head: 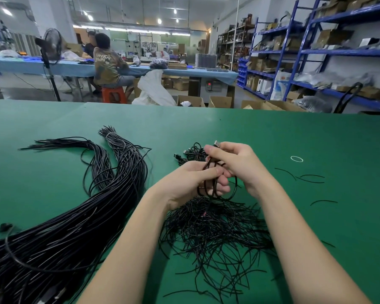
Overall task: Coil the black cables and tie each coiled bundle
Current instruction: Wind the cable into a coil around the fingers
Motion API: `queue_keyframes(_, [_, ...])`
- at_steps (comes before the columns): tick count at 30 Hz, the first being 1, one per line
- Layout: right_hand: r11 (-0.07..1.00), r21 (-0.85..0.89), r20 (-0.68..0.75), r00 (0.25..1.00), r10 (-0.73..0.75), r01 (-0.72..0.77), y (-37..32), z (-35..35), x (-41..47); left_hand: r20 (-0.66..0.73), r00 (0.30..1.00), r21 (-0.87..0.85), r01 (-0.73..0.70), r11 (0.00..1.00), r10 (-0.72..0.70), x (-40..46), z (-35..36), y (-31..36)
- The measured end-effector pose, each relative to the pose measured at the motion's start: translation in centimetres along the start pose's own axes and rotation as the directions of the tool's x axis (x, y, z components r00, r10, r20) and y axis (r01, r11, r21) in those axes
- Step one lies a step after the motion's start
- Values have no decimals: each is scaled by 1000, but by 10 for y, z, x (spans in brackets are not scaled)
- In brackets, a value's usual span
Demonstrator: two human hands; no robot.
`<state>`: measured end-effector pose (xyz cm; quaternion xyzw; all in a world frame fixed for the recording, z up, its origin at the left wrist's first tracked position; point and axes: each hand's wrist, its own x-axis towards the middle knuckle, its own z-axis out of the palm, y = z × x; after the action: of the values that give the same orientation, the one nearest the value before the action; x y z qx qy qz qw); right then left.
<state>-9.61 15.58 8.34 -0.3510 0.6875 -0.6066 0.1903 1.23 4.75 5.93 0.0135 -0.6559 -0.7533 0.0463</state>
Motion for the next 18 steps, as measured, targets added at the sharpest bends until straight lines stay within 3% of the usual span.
queue_keyframes(6, [998, 57, -72, 997, 10, -5, 15, -5, 2, 40, 998, -73, 61, 996, -58, 2, 9, 0])
queue_keyframes(9, [1000, 3, -126, 992, -26, 27, 23, -3, 3, 32, 996, -122, 90, 988, -87, 2, 11, 0])
queue_keyframes(12, [989, -69, -70, 988, -135, 130, 28, 2, -1, 50, 995, -116, 89, 989, -83, 0, 11, -1])
queue_keyframes(15, [984, -8, 5, 984, -177, 177, 34, 0, -4, 79, 992, -125, 103, 987, -93, 0, 12, -2])
queue_keyframes(18, [978, -7, -28, 978, -207, 206, 39, 0, -4, 67, 992, -138, 111, 984, -103, 1, 12, -3])
